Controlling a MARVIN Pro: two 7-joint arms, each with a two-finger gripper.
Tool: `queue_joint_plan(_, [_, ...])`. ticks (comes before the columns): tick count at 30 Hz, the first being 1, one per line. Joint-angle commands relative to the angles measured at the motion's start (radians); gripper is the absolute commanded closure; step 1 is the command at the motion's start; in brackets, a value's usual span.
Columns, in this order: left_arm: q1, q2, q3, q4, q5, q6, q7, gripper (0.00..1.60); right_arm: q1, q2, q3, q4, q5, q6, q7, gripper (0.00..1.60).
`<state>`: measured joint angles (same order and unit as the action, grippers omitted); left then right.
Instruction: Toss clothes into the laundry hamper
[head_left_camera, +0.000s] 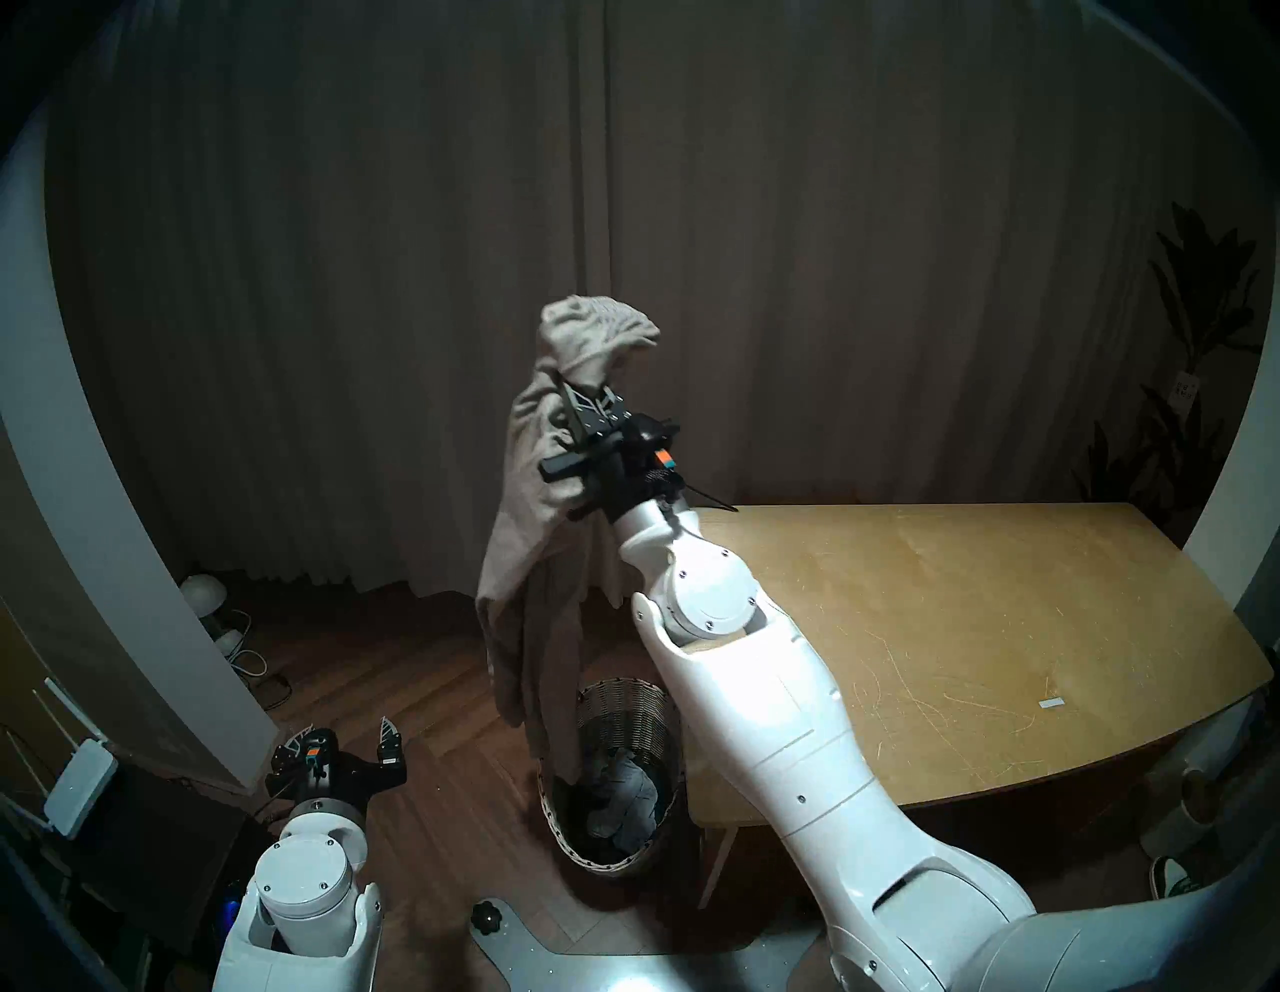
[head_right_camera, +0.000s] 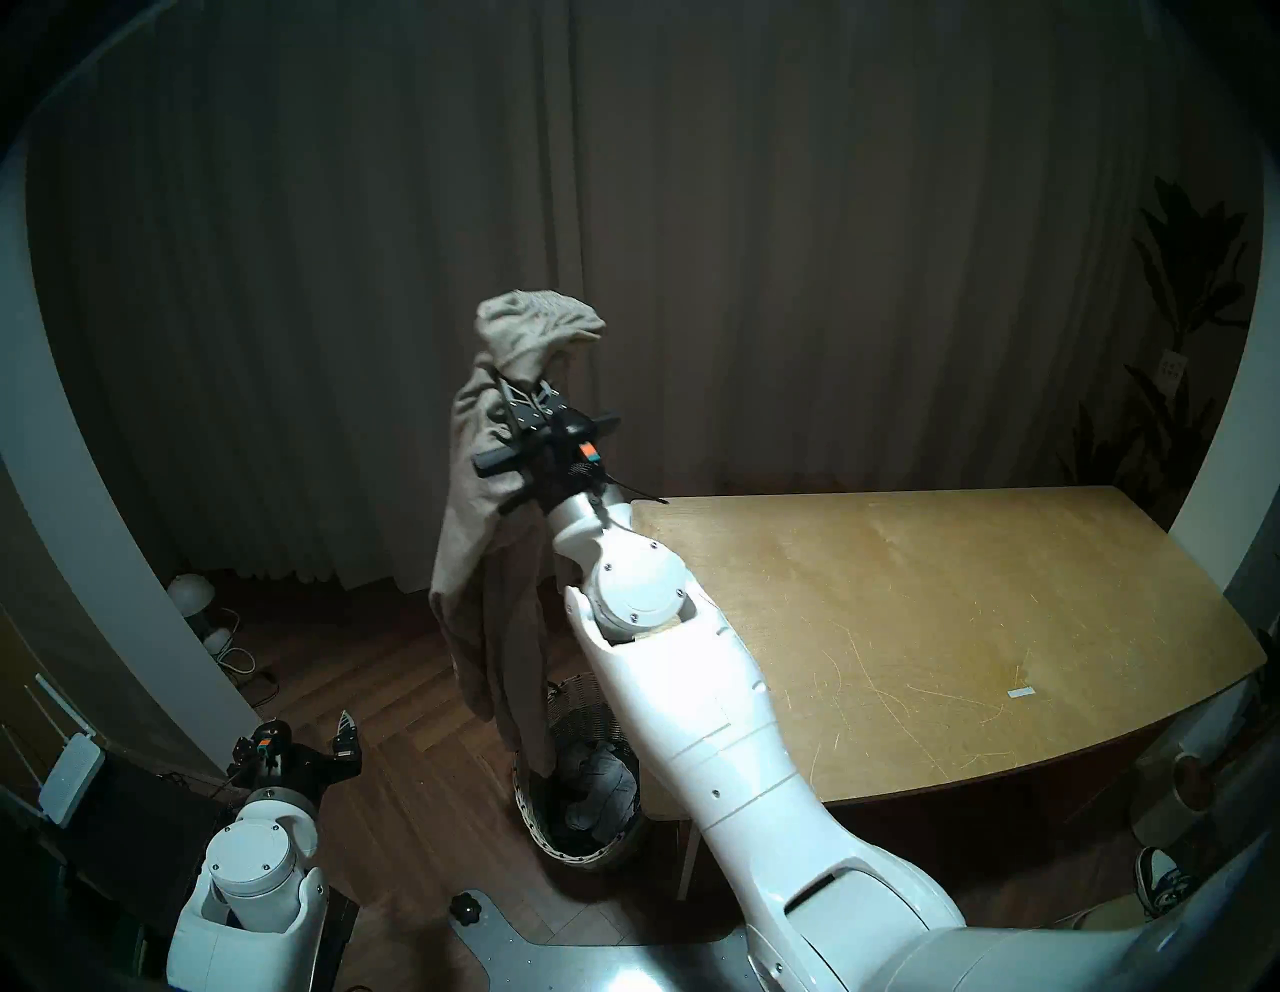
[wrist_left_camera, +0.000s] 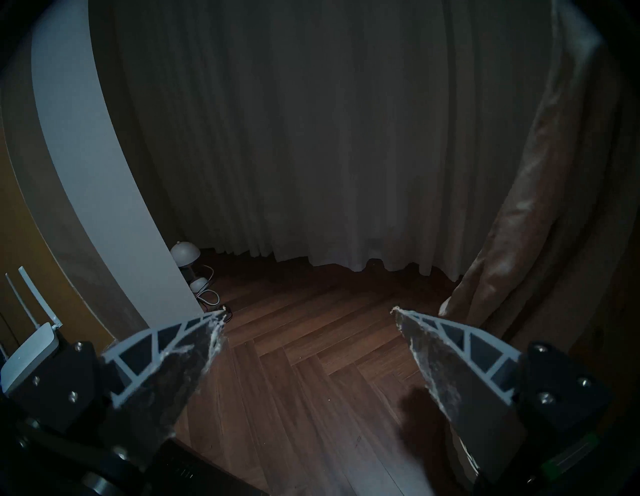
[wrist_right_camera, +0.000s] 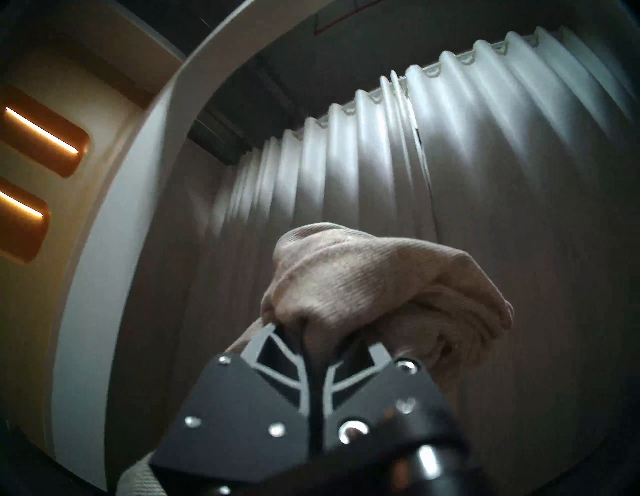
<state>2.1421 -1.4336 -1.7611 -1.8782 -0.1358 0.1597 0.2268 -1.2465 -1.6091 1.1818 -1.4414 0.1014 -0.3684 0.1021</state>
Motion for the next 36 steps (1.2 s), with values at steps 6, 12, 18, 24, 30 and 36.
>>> queue_joint_plan(6, [0.034, 0.002, -0.013, -0.017, -0.021, -0.083, -0.024, 0.0, -0.146, 0.123, -0.033, -0.144, -0.073, 0.13, 0.043, 1.6])
queue_joint_plan(12, [0.052, -0.006, -0.019, -0.009, -0.032, -0.115, -0.031, 0.0, -0.135, 0.133, -0.092, -0.084, -0.156, 0.14, 0.045, 1.6])
queue_joint_plan(18, [0.06, -0.004, -0.027, -0.005, -0.038, -0.132, -0.036, 0.0, -0.172, 0.168, -0.061, -0.135, -0.139, 0.162, 0.047, 1.6])
queue_joint_plan(24, [0.048, 0.005, -0.03, 0.011, -0.047, -0.138, -0.053, 0.0, -0.203, 0.219, -0.032, -0.142, -0.146, 0.165, 0.064, 1.6])
queue_joint_plan(30, [0.028, 0.009, -0.023, 0.029, -0.049, -0.14, -0.063, 0.0, -0.189, 0.208, -0.069, -0.097, -0.189, 0.152, 0.067, 1.6])
queue_joint_plan(36, [0.029, 0.003, -0.024, 0.038, -0.052, -0.142, -0.066, 0.0, -0.131, 0.158, -0.114, -0.043, -0.234, 0.167, 0.057, 1.6])
